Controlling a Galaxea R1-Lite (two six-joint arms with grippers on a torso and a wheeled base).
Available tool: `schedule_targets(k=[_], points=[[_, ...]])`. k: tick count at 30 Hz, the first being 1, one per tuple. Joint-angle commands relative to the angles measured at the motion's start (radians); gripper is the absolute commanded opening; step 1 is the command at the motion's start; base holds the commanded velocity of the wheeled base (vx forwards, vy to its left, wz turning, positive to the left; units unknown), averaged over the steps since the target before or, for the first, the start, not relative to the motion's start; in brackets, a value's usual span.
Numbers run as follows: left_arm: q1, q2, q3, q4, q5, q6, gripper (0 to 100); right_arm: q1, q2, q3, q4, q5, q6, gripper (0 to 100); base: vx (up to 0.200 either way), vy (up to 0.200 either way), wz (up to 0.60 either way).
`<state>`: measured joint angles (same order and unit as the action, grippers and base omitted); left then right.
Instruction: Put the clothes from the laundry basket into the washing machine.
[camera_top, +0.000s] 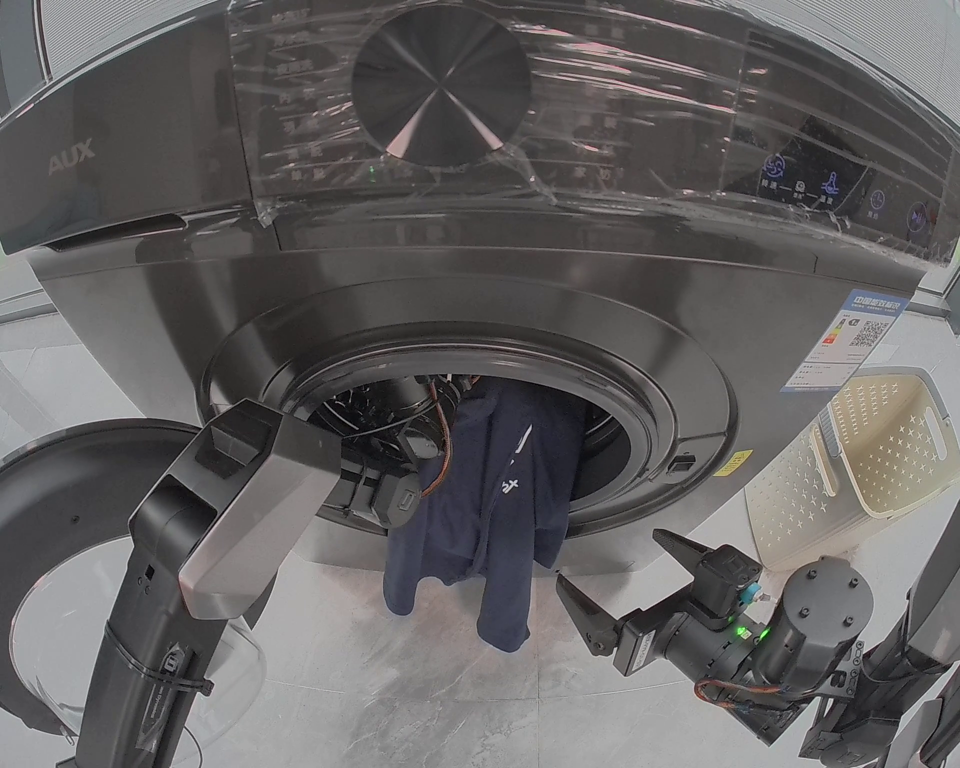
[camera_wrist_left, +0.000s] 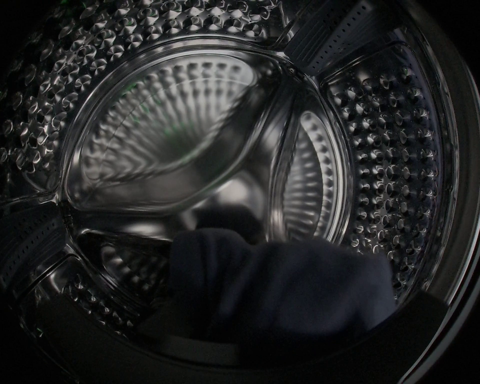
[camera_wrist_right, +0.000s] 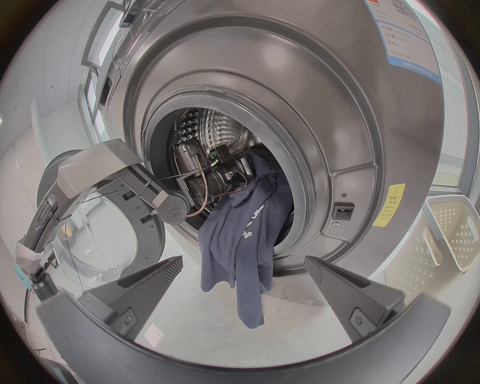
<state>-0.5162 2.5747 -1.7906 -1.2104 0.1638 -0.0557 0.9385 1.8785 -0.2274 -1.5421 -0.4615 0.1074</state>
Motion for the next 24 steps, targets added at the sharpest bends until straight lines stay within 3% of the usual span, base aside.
schedule_targets(k=[1,7,11,12,21,23,24], points=[[-0.002,-0.037,0.074,0.009,0.011,-0.013,100,-0.003,0.002,0.002,0.000,0.000,-0.002,100,0.000,0.000,0.00],[-0.022,-0.203,0.372,0.029,-0.007,-0.018,100,-0.003,0.004,0.003,0.000,0.000,-0.003,100,0.000,0.000,0.00],[-0.042,-0.258,0.497,0.040,-0.023,-0.016,100,-0.004,0.004,0.007,0.000,0.000,-0.005,100,0.000,0.000,0.00],[-0.061,-0.281,0.573,0.035,-0.049,-0.018,100,-0.006,0.004,0.005,0.000,-0.002,-0.005,100,0.000,0.000,0.00],[-0.082,-0.274,0.666,-0.014,-0.056,-0.018,100,-0.072,0.004,-0.004,0.000,-0.008,-0.017,100,0.000,0.000,0.00],[-0.082,-0.275,0.680,-0.014,-0.058,-0.018,100,-0.081,0.004,-0.006,0.000,-0.016,-0.017,100,0.000,0.000,0.00],[-0.082,-0.280,0.717,-0.014,-0.064,-0.016,100,-0.096,0.007,-0.006,0.000,-0.046,-0.034,100,0.000,0.000,0.00]])
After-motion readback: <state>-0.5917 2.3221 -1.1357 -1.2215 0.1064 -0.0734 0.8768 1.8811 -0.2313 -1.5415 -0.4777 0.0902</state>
